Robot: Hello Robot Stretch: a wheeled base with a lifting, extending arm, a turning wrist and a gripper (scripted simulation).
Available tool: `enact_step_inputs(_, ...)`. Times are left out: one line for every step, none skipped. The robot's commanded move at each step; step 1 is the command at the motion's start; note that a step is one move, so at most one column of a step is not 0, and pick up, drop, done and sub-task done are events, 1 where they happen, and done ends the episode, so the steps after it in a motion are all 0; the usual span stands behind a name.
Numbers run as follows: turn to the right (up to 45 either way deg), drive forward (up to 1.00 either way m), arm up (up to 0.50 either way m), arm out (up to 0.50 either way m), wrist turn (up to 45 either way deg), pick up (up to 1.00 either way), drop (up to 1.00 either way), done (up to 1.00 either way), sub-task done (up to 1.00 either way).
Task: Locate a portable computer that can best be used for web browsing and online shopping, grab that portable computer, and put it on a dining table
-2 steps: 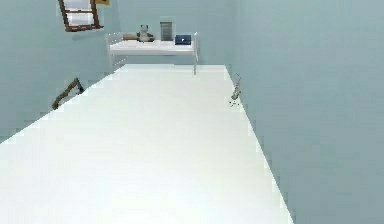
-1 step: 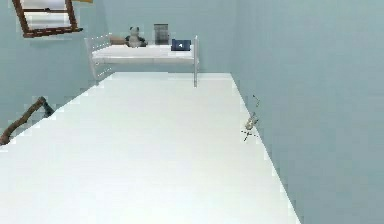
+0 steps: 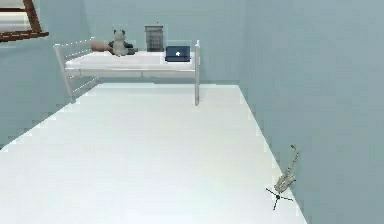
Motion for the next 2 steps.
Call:
enact_step_inputs(0.0,0.85,0.0,0.0,0.0,0.0,0.0,0.0,0.0)
enact_step_inputs(3.0,0.0,0.0,0.0,0.0,0.0,0.0,0.0,0.0)
